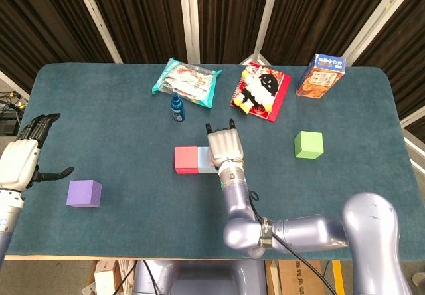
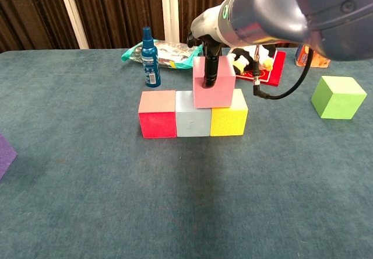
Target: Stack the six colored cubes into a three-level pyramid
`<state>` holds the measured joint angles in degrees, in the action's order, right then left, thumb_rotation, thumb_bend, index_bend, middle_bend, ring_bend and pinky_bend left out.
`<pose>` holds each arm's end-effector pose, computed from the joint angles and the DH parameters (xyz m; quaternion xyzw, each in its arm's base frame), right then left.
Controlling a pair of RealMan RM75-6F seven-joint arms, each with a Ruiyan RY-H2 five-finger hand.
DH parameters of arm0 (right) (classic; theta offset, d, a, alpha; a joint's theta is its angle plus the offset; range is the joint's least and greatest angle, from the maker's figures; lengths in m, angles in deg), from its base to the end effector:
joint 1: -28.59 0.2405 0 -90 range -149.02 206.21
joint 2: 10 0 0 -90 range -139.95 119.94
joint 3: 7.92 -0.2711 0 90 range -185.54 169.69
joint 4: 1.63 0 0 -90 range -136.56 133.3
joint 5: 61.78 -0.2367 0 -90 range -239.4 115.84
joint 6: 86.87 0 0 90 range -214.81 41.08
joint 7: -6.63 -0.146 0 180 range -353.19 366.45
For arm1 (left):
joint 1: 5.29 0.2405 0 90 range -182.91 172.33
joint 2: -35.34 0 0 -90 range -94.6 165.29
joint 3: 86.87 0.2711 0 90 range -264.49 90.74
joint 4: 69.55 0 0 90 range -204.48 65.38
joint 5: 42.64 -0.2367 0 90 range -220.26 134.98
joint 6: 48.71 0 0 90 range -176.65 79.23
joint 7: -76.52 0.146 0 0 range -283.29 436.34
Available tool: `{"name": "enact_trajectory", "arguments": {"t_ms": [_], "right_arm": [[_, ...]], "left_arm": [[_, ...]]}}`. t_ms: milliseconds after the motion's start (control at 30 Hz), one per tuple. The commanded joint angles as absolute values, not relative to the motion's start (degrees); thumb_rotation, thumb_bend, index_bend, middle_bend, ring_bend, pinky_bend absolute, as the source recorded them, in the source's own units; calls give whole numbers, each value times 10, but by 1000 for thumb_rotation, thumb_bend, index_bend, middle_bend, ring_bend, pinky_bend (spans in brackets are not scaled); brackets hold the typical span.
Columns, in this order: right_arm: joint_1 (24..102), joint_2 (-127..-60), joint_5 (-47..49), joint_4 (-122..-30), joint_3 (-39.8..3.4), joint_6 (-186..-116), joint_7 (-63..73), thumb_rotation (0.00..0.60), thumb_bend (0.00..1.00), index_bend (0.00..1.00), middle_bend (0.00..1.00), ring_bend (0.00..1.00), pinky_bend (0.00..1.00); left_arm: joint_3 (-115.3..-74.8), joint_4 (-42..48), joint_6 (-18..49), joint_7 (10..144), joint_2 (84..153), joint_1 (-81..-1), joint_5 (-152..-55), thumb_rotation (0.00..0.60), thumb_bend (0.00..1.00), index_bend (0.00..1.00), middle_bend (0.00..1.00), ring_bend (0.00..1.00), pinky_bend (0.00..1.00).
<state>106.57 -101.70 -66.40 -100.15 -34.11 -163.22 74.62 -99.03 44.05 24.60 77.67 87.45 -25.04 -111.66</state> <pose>0.0392 -0.3793 -0.0349 0.7396 -0.3912 0.2041 0.5083 -0.2296 0.2797 0.1759 -0.5705 -0.4398 -0.4549 0.5236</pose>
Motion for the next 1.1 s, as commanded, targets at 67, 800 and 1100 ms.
{"name": "enact_trajectory", "arguments": {"t_ms": [67, 800, 1100], "right_arm": [[1066, -1015, -665, -1003, -342, -1633, 747, 600, 321, 1, 412, 296, 0], [1063, -1014, -664, -1015, -339, -1642, 749, 600, 321, 1, 412, 296, 0], [1061, -1015, -665, -1013, -336, -1637, 751, 600, 322, 1, 412, 296, 0]], "left_arm": [[-991, 440, 246, 777, 875, -250, -1116, 600, 142, 0, 54, 36, 100], [-990, 441, 247, 775, 874, -250, -1119, 600, 142, 0, 54, 36, 99], [-989, 440, 246, 777, 875, -250, -1119, 600, 142, 0, 54, 36, 99]]}}
